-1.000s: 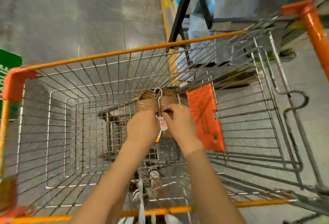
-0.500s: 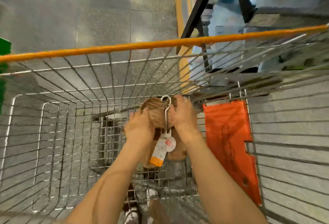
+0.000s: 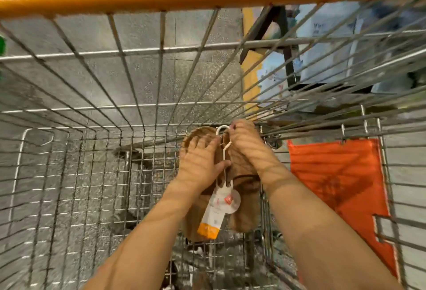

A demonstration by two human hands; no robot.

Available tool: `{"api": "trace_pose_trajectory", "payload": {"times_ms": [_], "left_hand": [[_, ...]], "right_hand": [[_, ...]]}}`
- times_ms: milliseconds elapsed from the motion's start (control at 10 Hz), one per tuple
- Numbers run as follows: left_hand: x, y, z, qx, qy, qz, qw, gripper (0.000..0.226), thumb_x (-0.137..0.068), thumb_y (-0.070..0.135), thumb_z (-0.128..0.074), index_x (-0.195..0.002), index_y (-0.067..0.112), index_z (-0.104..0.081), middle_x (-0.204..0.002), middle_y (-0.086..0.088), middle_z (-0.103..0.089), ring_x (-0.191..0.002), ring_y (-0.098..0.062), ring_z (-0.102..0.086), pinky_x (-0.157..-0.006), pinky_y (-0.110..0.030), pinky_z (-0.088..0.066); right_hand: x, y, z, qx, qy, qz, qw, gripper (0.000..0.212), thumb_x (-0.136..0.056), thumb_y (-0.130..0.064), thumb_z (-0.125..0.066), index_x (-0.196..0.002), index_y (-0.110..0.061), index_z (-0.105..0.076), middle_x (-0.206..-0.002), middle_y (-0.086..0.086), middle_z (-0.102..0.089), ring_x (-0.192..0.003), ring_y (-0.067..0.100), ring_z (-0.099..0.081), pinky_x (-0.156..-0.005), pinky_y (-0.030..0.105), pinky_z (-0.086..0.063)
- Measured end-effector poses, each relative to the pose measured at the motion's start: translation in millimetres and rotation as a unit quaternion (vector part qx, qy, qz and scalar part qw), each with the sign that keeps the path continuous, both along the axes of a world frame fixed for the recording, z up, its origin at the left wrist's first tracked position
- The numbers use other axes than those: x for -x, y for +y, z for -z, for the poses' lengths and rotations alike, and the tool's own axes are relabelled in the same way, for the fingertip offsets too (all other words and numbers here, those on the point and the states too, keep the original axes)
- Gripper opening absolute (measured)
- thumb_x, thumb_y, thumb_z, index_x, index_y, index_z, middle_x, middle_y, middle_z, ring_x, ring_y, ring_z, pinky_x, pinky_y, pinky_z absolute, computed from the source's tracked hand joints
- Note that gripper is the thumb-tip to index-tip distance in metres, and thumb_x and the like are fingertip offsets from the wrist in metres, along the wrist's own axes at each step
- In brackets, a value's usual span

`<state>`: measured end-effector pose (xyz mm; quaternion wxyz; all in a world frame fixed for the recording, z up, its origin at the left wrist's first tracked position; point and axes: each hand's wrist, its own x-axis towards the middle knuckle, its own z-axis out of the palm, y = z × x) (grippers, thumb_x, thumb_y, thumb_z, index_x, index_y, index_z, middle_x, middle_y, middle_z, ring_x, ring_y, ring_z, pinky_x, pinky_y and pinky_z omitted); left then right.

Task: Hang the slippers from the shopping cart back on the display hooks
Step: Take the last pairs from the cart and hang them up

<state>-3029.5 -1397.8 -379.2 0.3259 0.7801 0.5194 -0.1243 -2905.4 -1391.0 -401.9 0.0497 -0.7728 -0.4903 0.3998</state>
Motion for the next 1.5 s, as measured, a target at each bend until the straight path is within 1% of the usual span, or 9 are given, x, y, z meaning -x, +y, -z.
{"api": "trace_pose_trajectory", "payload": {"times_ms": [100,200,300,500,600,900,1200,1300,1500], "left_hand": [[-4.9,-7.6,-2.3,0.01,0.021,0.007,1.0,0.071,-0.081,0.063,-0.05,-0.143,0.035,-0.027,-0.152,0.007,-0.027,-0.14,-0.023,-0.021,-0.112,-0.051,-0.019],[-1.8,-21.2,-6.0,0.01,0.023,0.017,1.0,0.064,-0.081,0.061,-0.052,-0.138,0.038,-0.034,-0.148,0.009,-0.031,-0.135,-0.025,-0.028,-0.109,-0.049,-0.026],[2.1,-35.1,-17.5,0.006,0.035,0.011,0.999,0.06,-0.083,0.058,-0.051,-0.138,0.038,-0.035,-0.146,0.01,-0.031,-0.133,-0.025,-0.029,-0.108,-0.049,-0.027],[11.0,-61.1,-68.8,-0.07,0.017,0.057,0.996,0.059,-0.089,0.054,-0.045,-0.142,0.039,-0.026,-0.147,0.01,-0.03,-0.133,-0.022,-0.027,-0.109,-0.042,-0.023],[15.4,-72.6,-102.0,-0.098,0.009,0.084,0.992,0.058,-0.09,0.05,-0.047,-0.143,0.037,-0.027,-0.147,0.007,-0.032,-0.131,-0.024,-0.031,-0.109,-0.042,-0.024],[25.9,-87.8,-245.8,-0.235,-0.095,0.173,0.952,0.055,-0.054,0.035,-0.086,-0.104,0.021,-0.068,-0.097,-0.012,-0.067,-0.068,-0.035,-0.062,-0.062,-0.044,-0.053],[22.3,-144.8,-478.4,-0.388,-0.273,0.284,0.833,0.047,-0.077,0.041,-0.049,-0.12,0.024,-0.059,-0.113,-0.003,-0.064,-0.08,-0.026,-0.06,-0.073,-0.035,-0.031],[11.6,-187.4,-539.9,-0.399,-0.327,0.331,0.79,0.053,-0.078,0.043,-0.047,-0.123,0.018,-0.058,-0.116,-0.002,-0.064,-0.087,-0.023,-0.057,-0.076,-0.035,-0.032],[-41.8,-294.9,-613.2,-0.38,-0.465,0.445,0.664,0.048,-0.078,0.045,-0.048,-0.12,0.023,-0.053,-0.113,0.0,-0.064,-0.09,-0.019,-0.051,-0.071,-0.035,-0.032]], "right_hand": [[-14.3,-5.2,-13.9,-0.082,0.032,-0.014,0.996,0.036,-0.095,-0.007,-0.046,-0.121,0.017,-0.047,-0.125,0.034,-0.049,-0.098,0.01,-0.056,-0.069,0.0,-0.034],[-17.5,-12.2,-17.9,-0.102,0.077,0.053,0.99,0.022,-0.092,0.005,-0.046,-0.11,0.012,-0.056,-0.085,-0.004,-0.07,-0.072,-0.016,-0.056,-0.066,0.0,-0.036],[-19.5,-33.0,-33.1,-0.151,0.01,0.026,0.988,0.014,-0.092,0.0,-0.05,-0.101,0.003,-0.061,-0.068,-0.005,-0.057,-0.052,-0.014,-0.052,-0.055,0.003,-0.036],[-16.8,-63.4,-100.9,-0.139,0.018,-0.046,0.989,0.029,-0.097,-0.011,-0.042,-0.121,-0.007,-0.055,-0.11,0.015,-0.064,-0.098,0.027,-0.06,-0.086,0.038,-0.044],[-10.5,-81.8,-140.5,-0.189,0.001,-0.038,0.981,0.03,-0.096,-0.007,-0.043,-0.123,-0.004,-0.056,-0.117,0.019,-0.063,-0.106,0.031,-0.06,-0.088,0.029,-0.038],[-1.2,-117.4,-302.4,-0.401,-0.075,-0.014,0.913,0.024,-0.091,-0.012,-0.047,-0.103,-0.001,-0.064,-0.089,0.02,-0.069,-0.079,0.033,-0.066,-0.072,0.038,-0.049],[-1.1,-236.0,-536.3,-0.59,-0.154,0.124,0.782,0.026,-0.093,-0.017,-0.043,-0.102,-0.005,-0.064,-0.074,-0.001,-0.061,-0.07,0.011,-0.056,-0.067,0.028,-0.048],[-1.2,-298.9,-599.3,-0.618,-0.217,0.167,0.737,0.024,-0.094,-0.015,-0.045,-0.105,-0.006,-0.064,-0.078,-0.012,-0.052,-0.07,0.0,-0.05,-0.067,0.008,-0.042],[-0.3,-451.9,-674.1,-0.598,-0.363,0.29,0.653,0.029,-0.093,-0.026,-0.042,-0.108,-0.015,-0.064,-0.067,-0.008,-0.059,-0.059,0.006,-0.058,-0.058,0.018,-0.048]]}}
